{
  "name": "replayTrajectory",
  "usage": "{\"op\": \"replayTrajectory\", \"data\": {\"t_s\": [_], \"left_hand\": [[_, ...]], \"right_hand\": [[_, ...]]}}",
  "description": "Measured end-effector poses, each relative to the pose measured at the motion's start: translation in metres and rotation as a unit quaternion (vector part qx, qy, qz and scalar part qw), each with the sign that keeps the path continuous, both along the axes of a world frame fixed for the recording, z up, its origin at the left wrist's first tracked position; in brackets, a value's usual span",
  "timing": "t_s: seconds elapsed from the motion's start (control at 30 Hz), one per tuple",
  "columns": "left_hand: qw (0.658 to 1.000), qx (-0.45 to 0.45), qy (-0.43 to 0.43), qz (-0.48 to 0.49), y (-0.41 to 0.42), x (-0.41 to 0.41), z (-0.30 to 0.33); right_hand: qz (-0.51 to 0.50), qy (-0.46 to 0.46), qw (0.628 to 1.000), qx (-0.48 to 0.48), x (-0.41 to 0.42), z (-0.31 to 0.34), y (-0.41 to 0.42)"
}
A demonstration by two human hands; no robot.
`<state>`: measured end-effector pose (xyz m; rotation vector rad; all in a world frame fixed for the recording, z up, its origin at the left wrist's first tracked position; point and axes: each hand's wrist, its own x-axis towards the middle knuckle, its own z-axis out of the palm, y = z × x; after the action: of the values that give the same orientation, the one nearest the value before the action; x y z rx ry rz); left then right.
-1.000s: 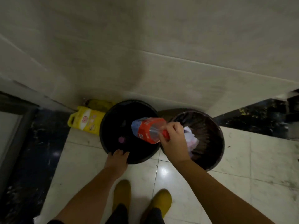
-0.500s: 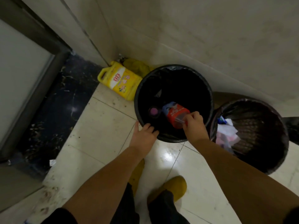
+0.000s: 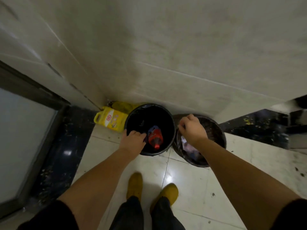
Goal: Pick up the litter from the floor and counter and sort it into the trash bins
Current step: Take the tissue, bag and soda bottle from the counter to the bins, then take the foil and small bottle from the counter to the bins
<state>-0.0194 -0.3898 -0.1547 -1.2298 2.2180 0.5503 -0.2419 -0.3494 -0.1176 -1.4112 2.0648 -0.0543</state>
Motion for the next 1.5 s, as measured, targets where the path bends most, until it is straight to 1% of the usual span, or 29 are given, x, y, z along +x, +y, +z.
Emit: {"op": "replayTrajectory", "data": {"t_s": [0.17, 0.3, 0.37, 0.47, 0.57, 0.63, 0.73, 0.83, 0.93, 1.1, 1.2, 1.27, 1.4, 1.5], "left_hand": [[0.998, -0.048, 0.039, -0.029, -0.006, -0.014, 0.122], [0.990, -0.070, 0.087, -0.081, 0.004, -0.033, 0.200], [0.984, -0.067, 0.107, -0.123, 0.015, -0.047, 0.227], [0.973, -0.056, 0.120, -0.189, 0.037, -0.076, 0.253], [0.955, -0.058, 0.128, -0.262, 0.070, -0.115, 0.274], [0.935, -0.057, 0.140, -0.321, 0.102, -0.144, 0.290], [0.899, -0.043, 0.169, -0.401, 0.161, -0.182, 0.313], [0.855, -0.024, 0.204, -0.476, 0.234, -0.211, 0.334], [0.822, -0.007, 0.223, -0.525, 0.321, -0.227, 0.352], [0.773, 0.008, 0.247, -0.584, 0.480, -0.224, 0.365], [0.750, 0.035, 0.249, -0.612, 0.569, -0.210, 0.371], [0.727, 0.045, 0.249, -0.639, 0.621, -0.203, 0.372], [0.683, 0.053, 0.243, -0.686, 0.709, -0.196, 0.376], [0.651, 0.048, 0.245, -0.716, 0.761, -0.206, 0.382]], "right_hand": [[-0.033, 0.023, 0.999, 0.023, 0.000, 0.116, 0.037], [-0.111, 0.035, 0.993, 0.013, 0.007, 0.183, 0.076], [-0.154, 0.036, 0.987, -0.004, 0.010, 0.206, 0.101], [-0.223, 0.062, 0.973, -0.007, 0.011, 0.231, 0.148], [-0.307, 0.082, 0.948, -0.006, 0.007, 0.252, 0.207], [-0.367, 0.092, 0.926, 0.002, 0.003, 0.265, 0.254], [-0.449, 0.107, 0.887, 0.025, 0.003, 0.284, 0.335], [-0.525, 0.118, 0.842, 0.041, 0.012, 0.300, 0.420], [-0.588, 0.122, 0.798, 0.033, 0.029, 0.316, 0.504], [-0.648, 0.152, 0.745, 0.054, 0.078, 0.335, 0.644], [-0.684, 0.168, 0.706, 0.071, 0.107, 0.344, 0.721], [-0.710, 0.171, 0.679, 0.078, 0.126, 0.348, 0.767], [-0.749, 0.167, 0.632, 0.104, 0.156, 0.354, 0.848], [-0.773, 0.162, 0.602, 0.116, 0.160, 0.356, 0.896]]}}
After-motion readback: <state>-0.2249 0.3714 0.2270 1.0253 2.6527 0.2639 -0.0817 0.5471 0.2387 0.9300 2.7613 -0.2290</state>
